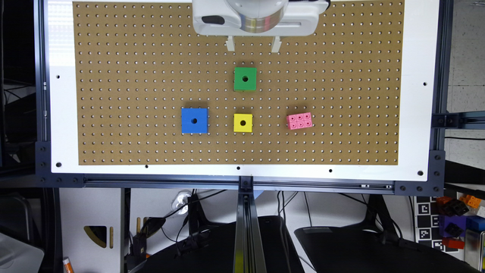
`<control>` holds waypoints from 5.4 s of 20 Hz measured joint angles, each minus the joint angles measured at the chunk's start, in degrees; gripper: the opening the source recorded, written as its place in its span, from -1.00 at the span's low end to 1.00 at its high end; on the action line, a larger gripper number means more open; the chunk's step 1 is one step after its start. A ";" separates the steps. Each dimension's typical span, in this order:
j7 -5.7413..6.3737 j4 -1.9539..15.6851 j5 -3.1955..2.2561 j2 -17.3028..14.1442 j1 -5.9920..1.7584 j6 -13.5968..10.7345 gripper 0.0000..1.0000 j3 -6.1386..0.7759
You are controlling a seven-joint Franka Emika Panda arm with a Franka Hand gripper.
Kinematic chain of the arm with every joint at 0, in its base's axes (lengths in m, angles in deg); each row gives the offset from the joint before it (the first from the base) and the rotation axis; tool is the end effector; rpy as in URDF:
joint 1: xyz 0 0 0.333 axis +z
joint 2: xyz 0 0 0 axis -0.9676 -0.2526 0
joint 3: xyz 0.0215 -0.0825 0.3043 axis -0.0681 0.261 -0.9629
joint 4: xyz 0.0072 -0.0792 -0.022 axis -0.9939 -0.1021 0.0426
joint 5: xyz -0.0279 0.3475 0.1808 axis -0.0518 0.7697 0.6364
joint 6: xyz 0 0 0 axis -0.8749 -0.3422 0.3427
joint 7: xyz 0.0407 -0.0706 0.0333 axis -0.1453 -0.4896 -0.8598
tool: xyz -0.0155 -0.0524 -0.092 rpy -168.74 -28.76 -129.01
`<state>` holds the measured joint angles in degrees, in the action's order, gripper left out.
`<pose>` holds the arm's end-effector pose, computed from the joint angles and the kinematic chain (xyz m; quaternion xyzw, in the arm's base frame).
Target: Pick up pink block.
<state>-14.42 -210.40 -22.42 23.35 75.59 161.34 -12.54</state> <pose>0.4513 0.0288 0.3281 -0.9263 0.3767 -0.0071 0.0041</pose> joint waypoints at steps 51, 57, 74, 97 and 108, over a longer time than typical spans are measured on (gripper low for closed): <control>10.06 25.85 -1.41 -28.83 1.16 4.18 1.00 -9.65; 10.11 26.57 -2.07 -33.07 1.19 7.43 1.00 -9.55; 10.37 36.16 -3.51 -40.16 1.49 6.82 1.00 -9.44; 10.54 36.65 -3.82 -42.70 1.65 5.78 1.00 -9.28; 12.31 34.86 -4.46 -42.74 2.77 6.13 1.00 -9.18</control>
<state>-2.11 -175.54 -26.88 -19.39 78.36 167.47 -21.72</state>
